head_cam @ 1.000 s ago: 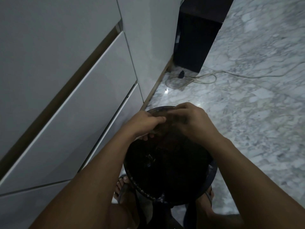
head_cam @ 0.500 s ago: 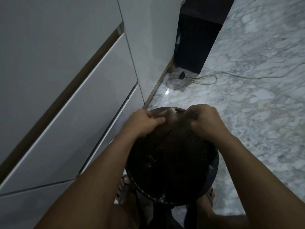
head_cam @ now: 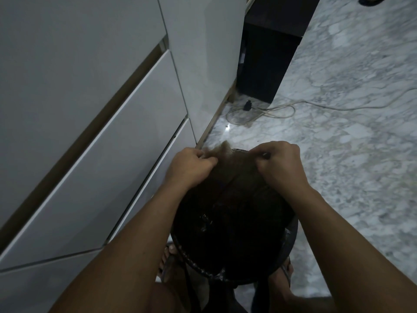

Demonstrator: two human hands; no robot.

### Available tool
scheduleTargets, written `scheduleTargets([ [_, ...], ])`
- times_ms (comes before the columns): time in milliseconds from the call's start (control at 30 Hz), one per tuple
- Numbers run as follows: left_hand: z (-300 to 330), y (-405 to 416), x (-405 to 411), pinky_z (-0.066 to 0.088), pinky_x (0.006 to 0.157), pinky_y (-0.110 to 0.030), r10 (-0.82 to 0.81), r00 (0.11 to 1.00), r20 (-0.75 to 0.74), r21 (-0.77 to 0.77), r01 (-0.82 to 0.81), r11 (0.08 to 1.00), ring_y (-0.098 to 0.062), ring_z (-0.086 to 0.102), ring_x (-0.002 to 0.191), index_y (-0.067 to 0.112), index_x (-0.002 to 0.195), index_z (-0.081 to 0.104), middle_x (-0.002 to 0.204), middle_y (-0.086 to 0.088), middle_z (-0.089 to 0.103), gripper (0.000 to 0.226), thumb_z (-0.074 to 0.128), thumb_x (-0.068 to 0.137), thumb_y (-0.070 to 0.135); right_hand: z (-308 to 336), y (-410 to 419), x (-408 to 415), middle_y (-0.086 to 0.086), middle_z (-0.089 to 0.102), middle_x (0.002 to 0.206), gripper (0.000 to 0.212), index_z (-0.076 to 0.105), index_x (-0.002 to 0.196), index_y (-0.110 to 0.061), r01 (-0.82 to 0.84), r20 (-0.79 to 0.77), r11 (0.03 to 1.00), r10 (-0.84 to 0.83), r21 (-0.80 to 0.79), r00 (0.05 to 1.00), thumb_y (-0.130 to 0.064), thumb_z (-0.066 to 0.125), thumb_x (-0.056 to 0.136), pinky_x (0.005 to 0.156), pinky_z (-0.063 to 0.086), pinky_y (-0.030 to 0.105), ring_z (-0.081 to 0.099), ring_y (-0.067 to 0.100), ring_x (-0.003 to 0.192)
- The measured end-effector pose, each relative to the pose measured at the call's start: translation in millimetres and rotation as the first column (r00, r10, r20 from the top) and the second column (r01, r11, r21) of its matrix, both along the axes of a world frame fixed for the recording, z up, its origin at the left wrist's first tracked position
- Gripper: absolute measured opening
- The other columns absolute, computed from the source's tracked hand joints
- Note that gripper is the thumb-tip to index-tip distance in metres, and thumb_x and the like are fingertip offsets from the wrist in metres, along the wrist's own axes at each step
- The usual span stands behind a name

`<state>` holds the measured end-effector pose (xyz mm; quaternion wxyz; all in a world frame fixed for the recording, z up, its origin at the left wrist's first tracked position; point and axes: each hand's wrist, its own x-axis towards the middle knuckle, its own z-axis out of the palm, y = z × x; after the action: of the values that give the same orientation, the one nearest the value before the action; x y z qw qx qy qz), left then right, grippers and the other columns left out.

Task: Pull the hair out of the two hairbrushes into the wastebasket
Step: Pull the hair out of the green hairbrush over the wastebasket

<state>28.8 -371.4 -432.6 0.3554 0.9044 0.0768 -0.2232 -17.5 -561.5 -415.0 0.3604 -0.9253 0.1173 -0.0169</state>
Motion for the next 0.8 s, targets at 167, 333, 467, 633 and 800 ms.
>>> scheduleTargets([
  [167,0.6,3.5,0.6,0.048,0.067,-0.031,-0.017,0.998,0.054,0.102,0.012,0.995,-0.027,0.065,0.081,0.025,0.073,0.067,0.075,-0.002,0.065,0.022,0.064,0.076,0.047,1.2,-8.4,3.2,0.005,0.077,0.090,0.032,0.080,0.087,-0.018,0.092,-0.115,0.996,-0.093,-0.012,0.989,0.004,0.058,0.081,0.077,0.051,0.021,0.069,0.018,0.087],
  [333,-0.2,2.6,-1.3,0.053,0.076,-0.034,-0.090,0.994,0.056,0.058,0.087,0.995,-0.027,0.066,0.086,0.024,0.093,0.076,0.081,-0.003,0.067,0.029,0.069,0.078,0.048,1.6,-7.3,-1.9,0.006,0.075,0.100,0.034,0.079,0.096,-0.019,-0.131,-0.375,0.990,0.103,-0.049,0.921,0.000,0.059,0.077,0.077,0.051,0.024,0.066,0.020,0.093],
  [467,3.2,-1.5,-1.3,0.056,0.081,-0.038,-0.070,0.997,-0.020,-0.071,0.069,0.995,-0.024,0.068,0.085,0.021,0.089,0.075,0.085,-0.004,0.072,0.032,0.069,0.073,0.048,3.6,-1.7,-2.6,-0.001,0.066,0.098,0.033,0.064,0.104,-0.021,-0.186,-0.406,0.977,0.213,0.106,0.889,-0.015,0.069,0.073,0.069,0.047,0.026,0.063,0.019,0.093],
  [633,9.4,-13.6,-3.4,0.055,0.086,-0.046,-0.048,0.996,-0.077,-0.217,0.030,0.976,-0.031,0.068,0.092,0.016,0.092,0.073,0.101,-0.013,0.073,0.040,0.058,0.063,0.039,3.5,6.9,2.8,0.006,0.065,0.103,0.045,0.048,0.110,-0.017,0.180,-0.421,0.868,0.037,0.462,0.906,-0.025,0.077,0.076,0.073,0.051,0.034,0.067,0.022,0.090],
  [800,5.9,-14.2,-3.6,0.056,0.086,-0.053,-0.069,0.996,-0.063,-0.259,0.050,0.965,-0.030,0.068,0.092,0.019,0.105,0.073,0.099,-0.009,0.072,0.056,0.064,0.059,0.049,9.5,8.4,0.4,0.013,0.070,0.102,0.041,0.048,0.109,-0.013,0.181,-0.416,0.832,0.064,0.524,0.907,-0.018,0.077,0.081,0.074,0.055,0.031,0.070,0.023,0.089],
])
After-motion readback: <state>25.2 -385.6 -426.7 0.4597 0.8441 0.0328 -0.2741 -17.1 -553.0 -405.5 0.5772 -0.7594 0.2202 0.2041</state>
